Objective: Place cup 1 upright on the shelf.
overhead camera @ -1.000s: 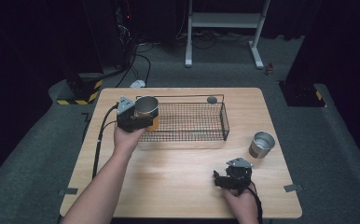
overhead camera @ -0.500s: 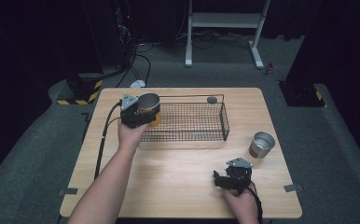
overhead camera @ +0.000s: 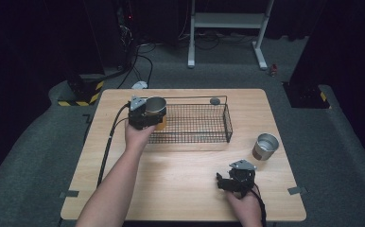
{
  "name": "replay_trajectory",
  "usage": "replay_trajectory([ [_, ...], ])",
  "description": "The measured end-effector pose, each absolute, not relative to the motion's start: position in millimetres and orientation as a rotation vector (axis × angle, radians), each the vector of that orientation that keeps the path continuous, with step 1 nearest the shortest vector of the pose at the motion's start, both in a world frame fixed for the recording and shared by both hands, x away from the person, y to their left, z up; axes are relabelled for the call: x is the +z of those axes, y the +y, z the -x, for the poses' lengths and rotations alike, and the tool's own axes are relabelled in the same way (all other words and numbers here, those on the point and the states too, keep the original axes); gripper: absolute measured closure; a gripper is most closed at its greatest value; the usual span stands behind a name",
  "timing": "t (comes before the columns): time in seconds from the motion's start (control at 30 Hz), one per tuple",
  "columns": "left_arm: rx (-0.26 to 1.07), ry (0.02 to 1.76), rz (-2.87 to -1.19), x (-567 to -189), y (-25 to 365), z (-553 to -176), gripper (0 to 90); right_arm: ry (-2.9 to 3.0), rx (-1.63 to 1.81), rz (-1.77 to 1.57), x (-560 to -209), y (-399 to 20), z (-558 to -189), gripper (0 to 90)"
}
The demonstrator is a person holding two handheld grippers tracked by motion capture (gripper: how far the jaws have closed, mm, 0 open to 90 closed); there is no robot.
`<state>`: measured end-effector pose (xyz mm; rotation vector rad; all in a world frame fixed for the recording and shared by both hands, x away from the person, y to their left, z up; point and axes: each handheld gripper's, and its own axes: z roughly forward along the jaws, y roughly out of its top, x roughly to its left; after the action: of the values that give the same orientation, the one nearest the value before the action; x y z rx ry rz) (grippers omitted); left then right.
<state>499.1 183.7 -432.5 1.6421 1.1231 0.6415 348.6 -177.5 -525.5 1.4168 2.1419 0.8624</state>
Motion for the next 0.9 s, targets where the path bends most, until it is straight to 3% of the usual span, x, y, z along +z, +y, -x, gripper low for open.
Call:
replay_trajectory([
  [0.9, 0.63, 1.209, -1.735, -458, 172, -510, 13.3, 2.146, 0.861, -1.409, -526, -178, -349, 9.7],
])
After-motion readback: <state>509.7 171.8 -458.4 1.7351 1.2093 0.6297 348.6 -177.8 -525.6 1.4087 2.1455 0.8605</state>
